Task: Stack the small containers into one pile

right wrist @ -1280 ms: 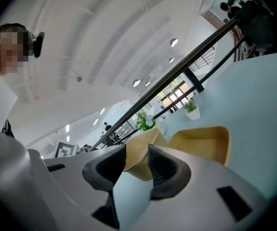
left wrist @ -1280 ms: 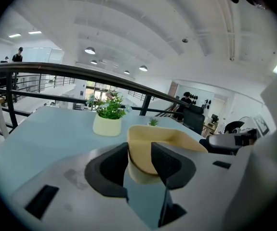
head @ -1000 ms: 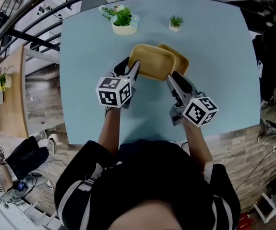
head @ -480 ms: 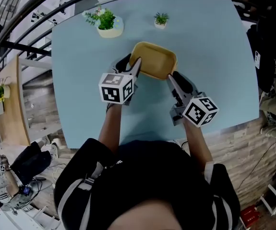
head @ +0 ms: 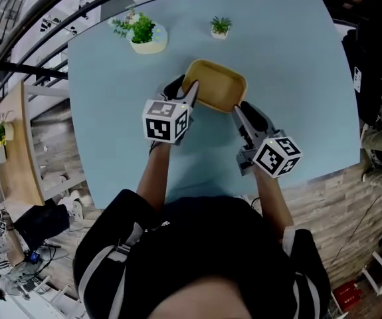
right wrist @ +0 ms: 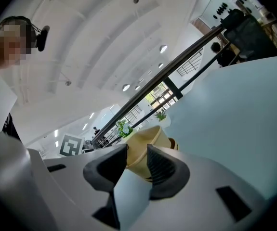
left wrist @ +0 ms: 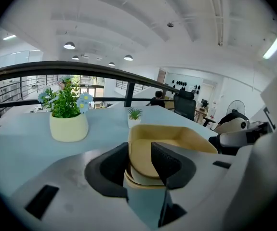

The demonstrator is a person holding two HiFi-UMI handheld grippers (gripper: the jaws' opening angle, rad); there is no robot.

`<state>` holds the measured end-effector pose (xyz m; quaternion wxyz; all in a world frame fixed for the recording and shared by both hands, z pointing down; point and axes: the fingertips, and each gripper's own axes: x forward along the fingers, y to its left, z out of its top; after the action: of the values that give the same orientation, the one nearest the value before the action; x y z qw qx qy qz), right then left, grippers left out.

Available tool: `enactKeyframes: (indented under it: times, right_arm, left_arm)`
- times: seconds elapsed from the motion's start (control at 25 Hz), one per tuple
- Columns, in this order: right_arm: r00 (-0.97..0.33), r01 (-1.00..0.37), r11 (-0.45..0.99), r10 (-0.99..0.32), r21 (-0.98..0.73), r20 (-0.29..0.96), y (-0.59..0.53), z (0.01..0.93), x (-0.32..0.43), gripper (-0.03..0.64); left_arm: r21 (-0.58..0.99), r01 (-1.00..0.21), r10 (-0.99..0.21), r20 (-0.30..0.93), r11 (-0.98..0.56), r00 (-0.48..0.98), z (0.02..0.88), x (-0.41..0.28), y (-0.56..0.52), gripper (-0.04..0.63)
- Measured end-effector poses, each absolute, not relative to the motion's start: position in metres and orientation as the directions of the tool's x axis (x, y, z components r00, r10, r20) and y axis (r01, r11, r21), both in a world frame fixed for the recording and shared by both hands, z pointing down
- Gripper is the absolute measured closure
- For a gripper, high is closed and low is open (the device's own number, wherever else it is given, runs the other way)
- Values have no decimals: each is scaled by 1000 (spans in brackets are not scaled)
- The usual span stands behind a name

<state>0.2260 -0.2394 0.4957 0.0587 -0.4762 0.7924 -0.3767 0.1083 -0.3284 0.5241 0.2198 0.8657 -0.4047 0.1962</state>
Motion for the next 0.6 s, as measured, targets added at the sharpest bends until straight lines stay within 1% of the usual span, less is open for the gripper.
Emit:
enactKeyframes:
  times: [0.28, 0.44, 0.6]
  right_arm:
    - [-539, -713, 249, -793, -656, 285, -240, 506, 227, 482]
    - [-541, -711, 239, -787, -661, 297, -241, 511, 229, 482]
    - [-546, -709, 238, -781, -663, 303, -239, 515, 229, 482]
  left_arm:
    - [221, -788, -621, 509, -575, 596, 528, 110, -331, 465]
    - [194, -787, -611, 533, -585, 586, 535, 113, -332, 465]
    - [199, -790, -606, 543, -580, 581, 540, 112, -330, 465]
